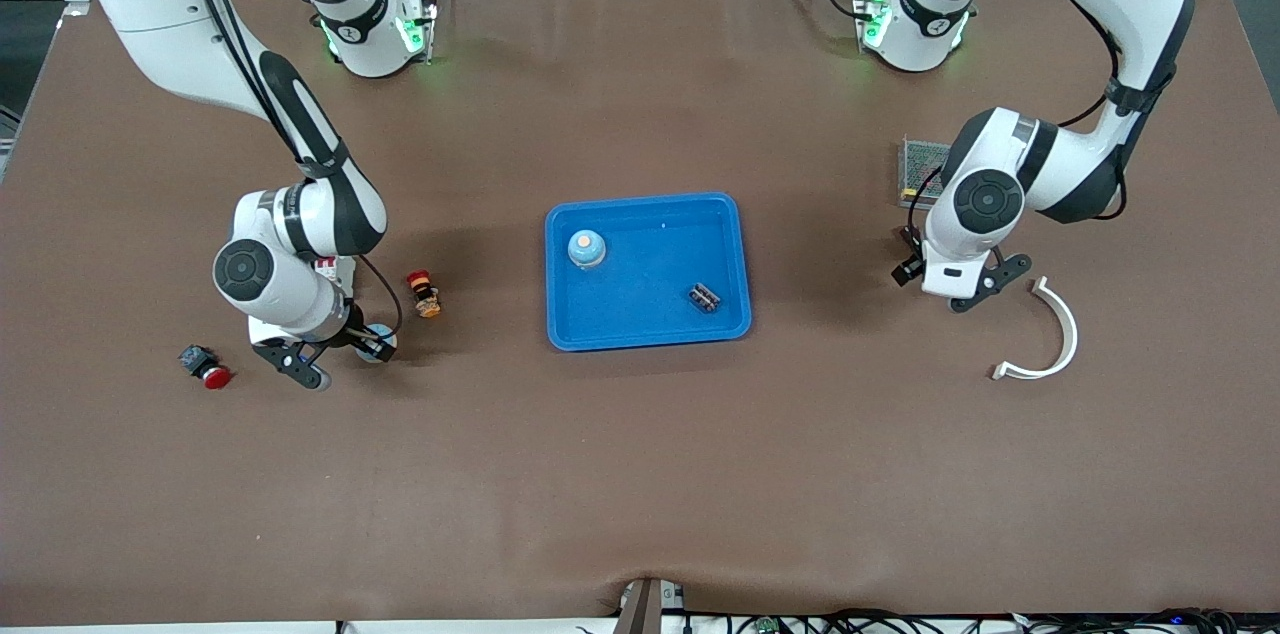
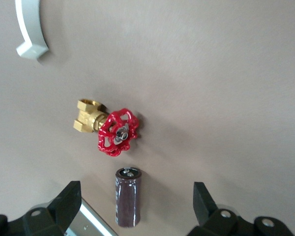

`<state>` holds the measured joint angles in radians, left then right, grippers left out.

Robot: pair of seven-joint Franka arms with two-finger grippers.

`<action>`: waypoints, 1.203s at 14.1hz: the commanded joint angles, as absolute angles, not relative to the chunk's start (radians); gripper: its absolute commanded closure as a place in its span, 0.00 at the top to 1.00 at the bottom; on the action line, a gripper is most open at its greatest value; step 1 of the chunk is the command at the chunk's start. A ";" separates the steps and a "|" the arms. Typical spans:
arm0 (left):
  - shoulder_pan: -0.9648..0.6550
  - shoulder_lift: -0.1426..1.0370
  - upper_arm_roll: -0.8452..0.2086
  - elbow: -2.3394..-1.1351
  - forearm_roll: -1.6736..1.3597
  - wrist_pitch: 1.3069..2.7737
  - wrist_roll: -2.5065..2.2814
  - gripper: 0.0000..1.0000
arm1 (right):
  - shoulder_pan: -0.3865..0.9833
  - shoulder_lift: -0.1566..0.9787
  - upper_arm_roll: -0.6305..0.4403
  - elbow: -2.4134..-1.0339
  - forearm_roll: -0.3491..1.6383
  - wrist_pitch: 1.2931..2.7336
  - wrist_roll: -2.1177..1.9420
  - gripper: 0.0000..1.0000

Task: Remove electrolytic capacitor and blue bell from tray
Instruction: 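Set the capacitor by the valve while the right gripper carries the bell, then set the bell by the breaker while the left gripper returns to the tray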

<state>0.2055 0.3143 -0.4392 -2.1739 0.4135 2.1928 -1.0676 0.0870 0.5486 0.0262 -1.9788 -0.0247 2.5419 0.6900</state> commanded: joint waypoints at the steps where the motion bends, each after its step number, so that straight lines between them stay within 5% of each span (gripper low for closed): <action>1: 0.206 0.302 -0.480 -2.106 0.402 2.102 -1.072 1.00 | 0.063 0.551 0.038 -1.960 -0.041 2.525 0.696 1.00; 5: 0.199 0.314 -0.498 -2.056 0.335 2.094 -1.074 1.00 | 0.087 0.500 0.049 -1.893 -0.026 2.329 0.808 1.00; 9: 0.184 0.351 -0.531 -1.994 0.241 2.092 -1.088 1.00 | 0.222 0.465 0.048 -1.894 -0.025 2.393 1.430 1.00; 17: 0.028 0.434 -0.531 -1.892 0.170 2.094 -1.278 1.00 | 0.440 0.456 0.046 -1.902 -0.026 2.411 1.837 1.00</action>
